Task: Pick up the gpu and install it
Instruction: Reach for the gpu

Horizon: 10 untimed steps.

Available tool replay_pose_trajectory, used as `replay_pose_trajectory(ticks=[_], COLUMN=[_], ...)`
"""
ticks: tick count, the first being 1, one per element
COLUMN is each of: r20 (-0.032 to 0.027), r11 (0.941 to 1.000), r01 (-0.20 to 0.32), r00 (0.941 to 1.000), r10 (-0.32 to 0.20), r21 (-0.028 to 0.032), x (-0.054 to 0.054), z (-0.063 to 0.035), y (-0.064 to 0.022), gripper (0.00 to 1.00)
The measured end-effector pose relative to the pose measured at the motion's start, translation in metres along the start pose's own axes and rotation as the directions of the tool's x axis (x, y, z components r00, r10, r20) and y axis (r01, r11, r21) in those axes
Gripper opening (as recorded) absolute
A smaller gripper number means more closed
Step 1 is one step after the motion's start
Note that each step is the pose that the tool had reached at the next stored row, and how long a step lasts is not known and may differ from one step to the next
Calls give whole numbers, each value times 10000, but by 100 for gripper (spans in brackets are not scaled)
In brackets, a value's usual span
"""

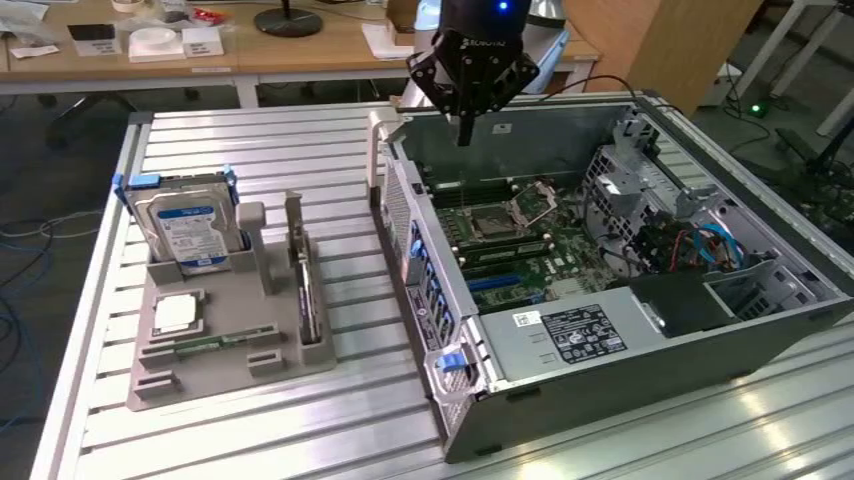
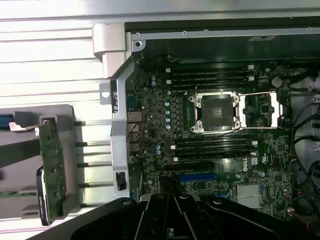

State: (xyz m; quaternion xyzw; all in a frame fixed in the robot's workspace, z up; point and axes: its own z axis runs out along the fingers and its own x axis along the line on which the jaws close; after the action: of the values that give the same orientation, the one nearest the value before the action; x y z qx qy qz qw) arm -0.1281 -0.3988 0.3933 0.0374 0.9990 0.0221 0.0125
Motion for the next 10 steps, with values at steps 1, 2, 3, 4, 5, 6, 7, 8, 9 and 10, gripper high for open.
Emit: replay_pose_trajectory(ticks=[1,2,3,4,5,6,7,8,9,10], r20=[0,1,1,0,1,1,1,1,1,1], r11=[10000,10000,10000,10000,10000,10000,10000,10000,10000,10000], r01=[0,-1,1,1,1,1,0,0,0,0], r00=[10000,10000,10000,10000,10000,10000,10000,10000,10000,10000], r10=[0,1,-1,-1,-1,-1,0,0,0,0], r21=[0,-1,0,0,-1,-1,0,0,-1,0], x=[18,36,56,75,95,116,137,158,178,200], z=[0,-1,-1,-2,-2,-3,-4,-4,-4,-5], y=[-1,-2,-4,-6,-7,-9,-10,-12,-13,-15], gripper=[11,11,11,11,11,11,11,11,11,11])
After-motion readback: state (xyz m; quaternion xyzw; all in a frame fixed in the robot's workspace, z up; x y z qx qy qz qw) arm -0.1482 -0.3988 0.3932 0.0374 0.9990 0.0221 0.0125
